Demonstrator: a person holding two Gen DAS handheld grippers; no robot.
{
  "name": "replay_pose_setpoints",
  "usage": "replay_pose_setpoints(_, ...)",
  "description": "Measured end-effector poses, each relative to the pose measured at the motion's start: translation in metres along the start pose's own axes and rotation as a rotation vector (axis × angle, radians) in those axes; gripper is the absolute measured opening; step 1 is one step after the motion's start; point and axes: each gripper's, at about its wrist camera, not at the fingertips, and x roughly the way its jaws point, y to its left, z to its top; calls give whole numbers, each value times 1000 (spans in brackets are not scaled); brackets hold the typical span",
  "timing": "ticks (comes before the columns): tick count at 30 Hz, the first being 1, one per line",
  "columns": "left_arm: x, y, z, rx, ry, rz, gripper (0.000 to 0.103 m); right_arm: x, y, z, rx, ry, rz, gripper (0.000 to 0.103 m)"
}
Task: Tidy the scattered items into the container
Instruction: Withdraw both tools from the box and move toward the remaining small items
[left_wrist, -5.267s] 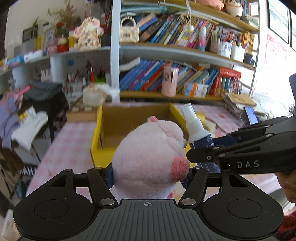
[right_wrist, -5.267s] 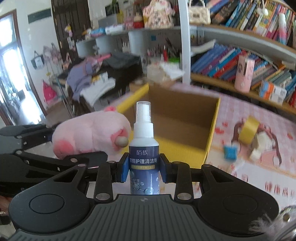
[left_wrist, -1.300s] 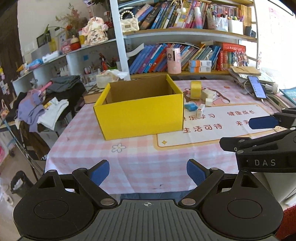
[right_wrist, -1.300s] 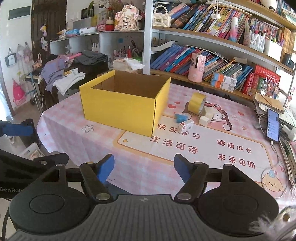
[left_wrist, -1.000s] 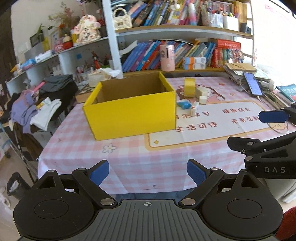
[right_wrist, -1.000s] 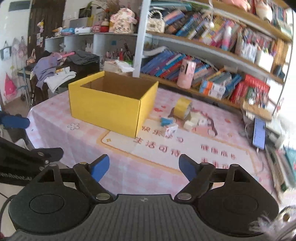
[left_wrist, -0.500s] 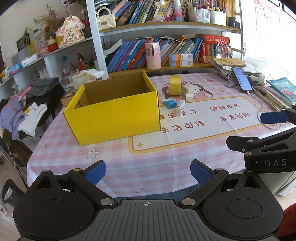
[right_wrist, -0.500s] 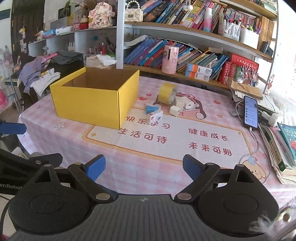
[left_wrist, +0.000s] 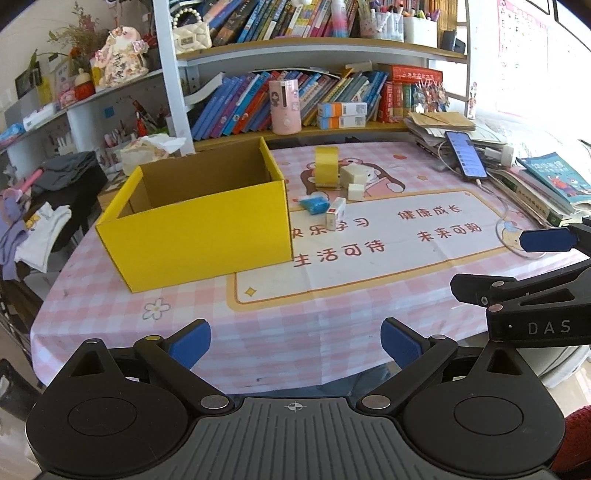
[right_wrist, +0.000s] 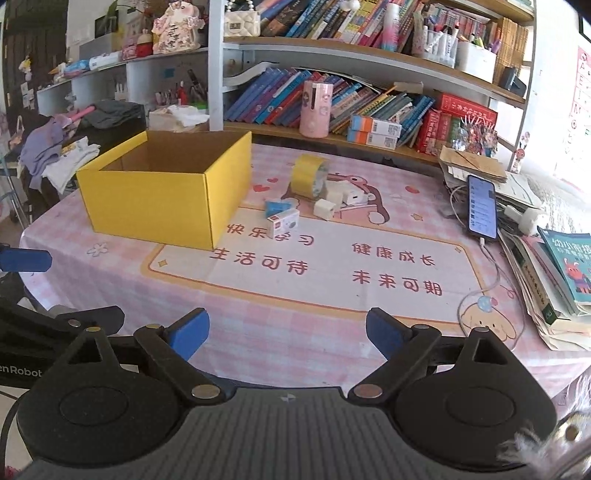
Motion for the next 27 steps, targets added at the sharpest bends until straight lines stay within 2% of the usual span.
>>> replay_pose_setpoints(14, 25, -19, 17, 7, 15, -55, 100, 12, -29, 5, 20, 25, -64, 98)
replay_pose_setpoints(27, 65, -35, 42, 15, 41, -76, 100, 49, -63, 21, 41, 45, -59, 98)
